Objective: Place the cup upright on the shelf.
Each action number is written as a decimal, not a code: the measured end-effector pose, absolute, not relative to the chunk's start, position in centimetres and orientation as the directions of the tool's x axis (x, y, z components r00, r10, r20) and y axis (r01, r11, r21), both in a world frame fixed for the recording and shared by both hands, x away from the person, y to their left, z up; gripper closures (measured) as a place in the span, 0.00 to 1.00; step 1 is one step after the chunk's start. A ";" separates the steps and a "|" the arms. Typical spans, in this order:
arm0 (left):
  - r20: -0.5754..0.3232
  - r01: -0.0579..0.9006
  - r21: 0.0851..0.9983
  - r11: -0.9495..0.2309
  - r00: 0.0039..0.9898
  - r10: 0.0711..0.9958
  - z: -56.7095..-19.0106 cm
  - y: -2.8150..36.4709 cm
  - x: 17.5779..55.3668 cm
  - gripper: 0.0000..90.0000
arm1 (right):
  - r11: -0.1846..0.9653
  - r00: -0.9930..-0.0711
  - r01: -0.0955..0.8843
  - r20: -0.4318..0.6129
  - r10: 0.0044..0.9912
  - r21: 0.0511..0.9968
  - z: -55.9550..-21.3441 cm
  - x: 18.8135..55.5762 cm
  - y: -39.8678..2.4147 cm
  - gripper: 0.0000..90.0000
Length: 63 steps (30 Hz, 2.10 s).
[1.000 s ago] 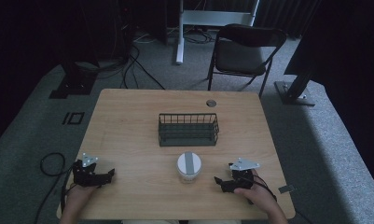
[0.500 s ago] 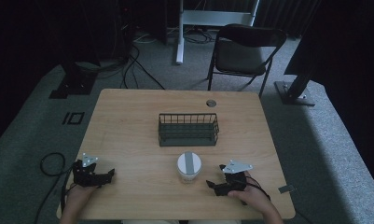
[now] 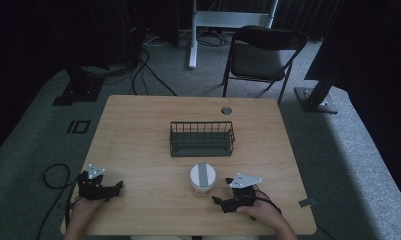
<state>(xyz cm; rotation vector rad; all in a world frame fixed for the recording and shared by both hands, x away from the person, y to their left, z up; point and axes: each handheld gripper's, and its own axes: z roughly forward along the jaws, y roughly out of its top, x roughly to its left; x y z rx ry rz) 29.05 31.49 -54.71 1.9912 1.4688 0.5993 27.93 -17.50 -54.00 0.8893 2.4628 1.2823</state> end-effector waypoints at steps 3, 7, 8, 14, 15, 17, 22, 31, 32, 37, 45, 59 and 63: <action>0.012 0.693 0.687 -0.219 0.290 0.957 -54.7 31.5 29.1 0.01 | 0.434 -0.797 0.407 0.080 0.599 0.804 -54.0 27.9 -17.0 0.14; 0.012 0.693 0.687 -0.219 0.291 0.957 -54.7 31.5 29.1 0.01 | 0.441 -0.808 0.395 0.077 0.584 0.806 -54.1 27.7 -16.4 0.14; 0.012 0.693 0.687 -0.219 0.291 0.957 -54.7 31.5 29.1 0.01 | 0.438 -0.810 0.392 0.077 0.582 0.809 -54.1 27.7 -16.3 0.14; 0.012 0.692 0.687 -0.219 0.291 0.957 -54.7 31.5 29.1 0.01 | 0.424 -0.813 0.386 0.085 0.577 0.819 -54.1 27.7 -15.8 0.14; 0.012 0.692 0.687 -0.219 0.291 0.957 -54.7 31.5 29.1 0.01 | 0.420 -0.814 0.387 0.090 0.574 0.821 -54.1 27.7 -15.7 0.14; 0.012 0.692 0.688 -0.219 0.291 0.957 -54.7 31.5 29.1 0.01 | 0.415 -0.816 0.383 0.092 0.571 0.825 -54.0 27.7 -15.5 0.14; 0.012 0.692 0.687 -0.219 0.291 0.957 -54.7 31.5 29.1 0.01 | 0.393 -0.815 0.374 0.096 0.571 0.840 -53.9 27.9 -15.1 0.14; 0.011 0.693 0.687 -0.219 0.291 0.957 -54.7 31.5 29.0 0.01 | 0.371 -0.821 0.356 0.097 0.562 0.858 -54.0 27.9 -14.2 0.14; 0.011 0.693 0.687 -0.219 0.291 0.957 -54.7 31.5 29.0 0.01 | 0.366 -0.819 0.356 0.099 0.565 0.860 -54.0 27.9 -14.1 0.14; 0.011 0.693 0.687 -0.218 0.290 0.957 -54.7 31.5 29.1 0.01 | 0.344 -0.808 0.362 0.107 0.579 0.867 -54.1 28.0 -13.8 0.14; 0.011 0.693 0.688 -0.218 0.290 0.957 -54.7 31.5 29.1 0.01 | 0.324 -0.799 0.366 0.116 0.590 0.872 -54.4 28.0 -13.1 0.14; 0.011 0.693 0.687 -0.218 0.290 0.957 -54.7 31.5 29.0 0.01 | 0.291 -0.773 0.381 0.130 0.621 0.877 -54.5 28.5 -12.3 0.15; 0.011 0.693 0.688 -0.218 0.290 0.957 -54.7 31.5 29.1 0.01 | 0.284 -0.767 0.391 0.140 0.626 0.875 -54.5 28.6 -12.2 0.15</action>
